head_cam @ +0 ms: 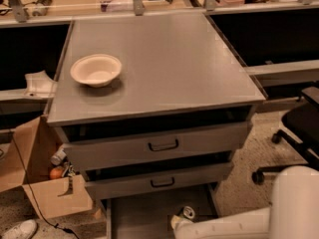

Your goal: Place green can into bottom drawer

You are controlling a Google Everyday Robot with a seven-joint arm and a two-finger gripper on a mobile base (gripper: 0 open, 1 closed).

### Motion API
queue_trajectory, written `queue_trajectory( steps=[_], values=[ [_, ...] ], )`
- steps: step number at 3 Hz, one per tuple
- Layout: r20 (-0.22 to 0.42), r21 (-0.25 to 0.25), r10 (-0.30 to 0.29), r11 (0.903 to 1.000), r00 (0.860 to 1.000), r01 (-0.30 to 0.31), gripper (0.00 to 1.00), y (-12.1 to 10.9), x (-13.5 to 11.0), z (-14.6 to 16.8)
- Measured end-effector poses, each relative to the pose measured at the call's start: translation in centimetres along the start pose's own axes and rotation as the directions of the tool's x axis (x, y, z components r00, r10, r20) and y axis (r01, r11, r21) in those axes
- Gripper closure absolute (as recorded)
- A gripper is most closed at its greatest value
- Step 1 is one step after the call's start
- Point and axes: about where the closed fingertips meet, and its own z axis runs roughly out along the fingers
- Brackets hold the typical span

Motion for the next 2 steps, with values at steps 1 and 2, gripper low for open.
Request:
queue_trajectory(
  steps=[1, 2],
  values=[
    [-0.065, -0.093, -0.043, 0.9950, 0.997, 0.037, 1.00, -0.1, 0.3, -0.4],
    [-0.129, -0.139, -0.050, 0.9898, 0.990, 0.032, 1.00, 1.0, 2.1, -0.7]
  ],
)
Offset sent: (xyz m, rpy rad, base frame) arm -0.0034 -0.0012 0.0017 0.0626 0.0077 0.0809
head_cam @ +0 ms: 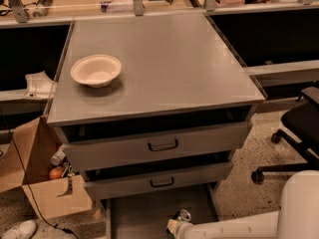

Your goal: Place green can into bottom drawer

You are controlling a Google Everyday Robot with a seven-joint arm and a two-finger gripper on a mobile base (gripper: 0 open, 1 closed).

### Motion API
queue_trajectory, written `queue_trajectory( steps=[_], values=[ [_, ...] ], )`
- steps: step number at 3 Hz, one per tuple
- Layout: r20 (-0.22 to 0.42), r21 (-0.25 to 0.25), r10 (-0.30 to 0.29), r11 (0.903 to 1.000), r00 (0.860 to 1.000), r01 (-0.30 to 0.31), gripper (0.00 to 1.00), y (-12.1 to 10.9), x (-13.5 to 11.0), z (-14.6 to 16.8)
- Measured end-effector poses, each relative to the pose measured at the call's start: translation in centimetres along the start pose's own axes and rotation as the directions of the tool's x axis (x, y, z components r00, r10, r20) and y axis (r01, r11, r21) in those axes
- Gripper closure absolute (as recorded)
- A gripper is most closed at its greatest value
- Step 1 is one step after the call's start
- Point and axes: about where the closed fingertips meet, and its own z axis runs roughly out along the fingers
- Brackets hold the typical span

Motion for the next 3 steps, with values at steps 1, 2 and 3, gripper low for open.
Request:
queue_trajectory(
  steps=[1, 2, 3],
  values=[
    [0.000, 0.000, 0.000, 1.0000, 1.000, 0.000, 1.00, 0.0, 0.0, 0.0],
    [-0.030, -0.059, 0.003, 0.9982, 1.000, -0.005, 1.00, 0.1, -0.1, -0.1],
    [-0.069, -0.154, -0.036, 0.9877, 0.997, 0.025, 1.00, 0.7, -1.2, -0.5]
  ],
)
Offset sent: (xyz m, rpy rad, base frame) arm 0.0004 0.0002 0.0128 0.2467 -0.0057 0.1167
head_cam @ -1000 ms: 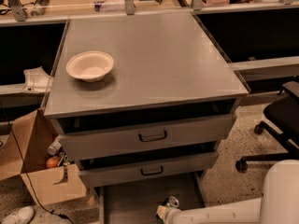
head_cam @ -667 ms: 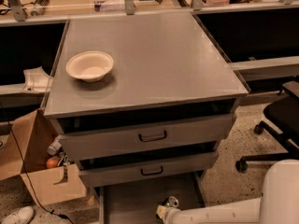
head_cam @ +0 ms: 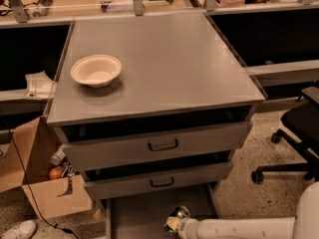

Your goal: Place green can into bottom drawer

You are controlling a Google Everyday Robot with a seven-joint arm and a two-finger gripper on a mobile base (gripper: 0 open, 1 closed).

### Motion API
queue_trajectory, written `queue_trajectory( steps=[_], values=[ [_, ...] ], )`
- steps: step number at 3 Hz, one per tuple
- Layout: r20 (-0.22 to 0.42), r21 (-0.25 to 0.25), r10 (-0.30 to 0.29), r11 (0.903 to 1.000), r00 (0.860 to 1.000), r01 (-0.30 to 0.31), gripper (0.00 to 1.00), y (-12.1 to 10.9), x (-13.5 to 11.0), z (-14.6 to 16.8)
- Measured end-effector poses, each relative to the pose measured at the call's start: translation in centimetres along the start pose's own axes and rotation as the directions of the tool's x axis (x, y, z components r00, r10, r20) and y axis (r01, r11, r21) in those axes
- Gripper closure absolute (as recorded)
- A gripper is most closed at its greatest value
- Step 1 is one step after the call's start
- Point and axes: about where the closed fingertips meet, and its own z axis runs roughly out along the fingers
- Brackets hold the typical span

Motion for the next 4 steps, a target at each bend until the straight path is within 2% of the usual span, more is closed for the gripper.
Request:
queue_trajectory(
  steps=[1, 2, 3, 4],
  values=[
    [-0.067, -0.084, -0.045, 0.9957, 0.997, 0.039, 1.00, 1.0, 0.1, -0.2],
    [-0.108, -0.118, -0.051, 0.9923, 0.993, 0.038, 1.00, 1.9, 1.2, -0.3],
    [-0.118, -0.118, -0.045, 0.9925, 0.992, 0.031, 1.00, 1.7, 1.3, 0.0],
    [-0.183, -0.116, -0.009, 0.9932, 0.983, -0.013, 1.00, 0.8, 2.0, 1.8]
  ],
)
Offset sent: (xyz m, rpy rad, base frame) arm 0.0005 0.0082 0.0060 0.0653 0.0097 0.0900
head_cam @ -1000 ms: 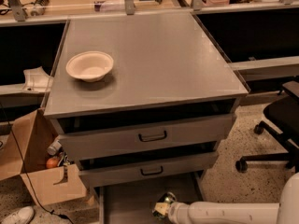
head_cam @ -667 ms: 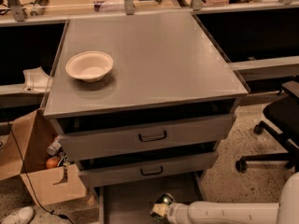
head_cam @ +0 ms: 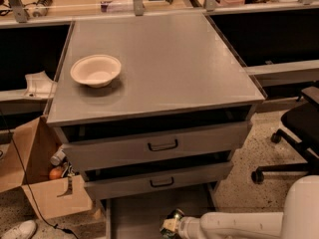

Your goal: Place green can into bottom drawer

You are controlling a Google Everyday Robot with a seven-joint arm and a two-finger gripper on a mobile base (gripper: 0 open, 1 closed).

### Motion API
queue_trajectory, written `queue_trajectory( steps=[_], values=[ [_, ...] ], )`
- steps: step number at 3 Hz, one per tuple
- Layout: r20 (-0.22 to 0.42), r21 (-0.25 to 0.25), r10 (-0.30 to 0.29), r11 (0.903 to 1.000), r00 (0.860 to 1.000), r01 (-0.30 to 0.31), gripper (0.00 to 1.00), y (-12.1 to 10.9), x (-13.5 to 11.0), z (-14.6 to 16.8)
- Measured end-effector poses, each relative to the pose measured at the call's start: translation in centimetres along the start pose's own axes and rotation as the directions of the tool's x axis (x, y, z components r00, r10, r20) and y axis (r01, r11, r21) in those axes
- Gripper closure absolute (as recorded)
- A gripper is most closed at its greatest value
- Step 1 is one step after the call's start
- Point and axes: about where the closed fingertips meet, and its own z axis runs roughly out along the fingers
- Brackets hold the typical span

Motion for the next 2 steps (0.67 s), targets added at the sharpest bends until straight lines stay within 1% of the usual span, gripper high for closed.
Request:
queue_trajectory(
  steps=[1, 2],
  values=[
    [-0.051, 0.003, 0.035, 0.9994, 0.998, -0.035, 1.00, -1.04, 1.23, 1.87],
    [-0.056, 0.003, 0.038, 0.9993, 0.998, -0.038, 1.00, -1.13, 1.37, 2.06]
  ],
)
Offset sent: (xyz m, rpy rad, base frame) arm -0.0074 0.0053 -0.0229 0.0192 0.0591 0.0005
